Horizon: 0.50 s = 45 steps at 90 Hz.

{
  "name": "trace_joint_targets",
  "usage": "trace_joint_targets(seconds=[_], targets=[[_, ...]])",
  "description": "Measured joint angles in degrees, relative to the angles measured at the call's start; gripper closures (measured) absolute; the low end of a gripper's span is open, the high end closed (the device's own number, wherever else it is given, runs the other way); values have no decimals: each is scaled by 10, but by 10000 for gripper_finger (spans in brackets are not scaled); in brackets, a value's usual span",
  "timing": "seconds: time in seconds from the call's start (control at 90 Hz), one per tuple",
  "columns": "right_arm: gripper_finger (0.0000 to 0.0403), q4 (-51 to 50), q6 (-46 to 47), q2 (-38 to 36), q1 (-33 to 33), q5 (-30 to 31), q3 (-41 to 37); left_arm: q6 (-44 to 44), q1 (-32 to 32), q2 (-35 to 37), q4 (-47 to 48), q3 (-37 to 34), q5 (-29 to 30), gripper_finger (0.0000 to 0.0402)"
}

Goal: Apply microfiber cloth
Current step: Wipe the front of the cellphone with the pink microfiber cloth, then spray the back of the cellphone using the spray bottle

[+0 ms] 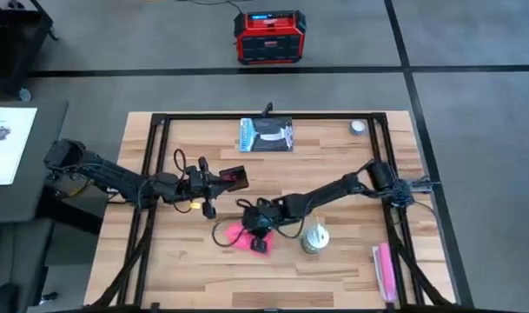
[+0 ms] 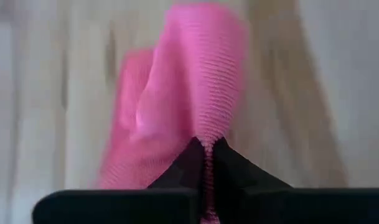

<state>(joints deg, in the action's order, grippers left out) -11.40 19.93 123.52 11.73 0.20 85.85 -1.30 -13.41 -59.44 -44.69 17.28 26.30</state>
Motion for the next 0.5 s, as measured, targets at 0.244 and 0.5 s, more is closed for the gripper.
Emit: trace_joint_targets(seconds=[0.244,0.5], targets=[[262,14,-37,-1,14,3,32,0,0,0,4,0,0,400],[144,14,-63,-2,25,2,70,0,0,0,3,0,0,400]])
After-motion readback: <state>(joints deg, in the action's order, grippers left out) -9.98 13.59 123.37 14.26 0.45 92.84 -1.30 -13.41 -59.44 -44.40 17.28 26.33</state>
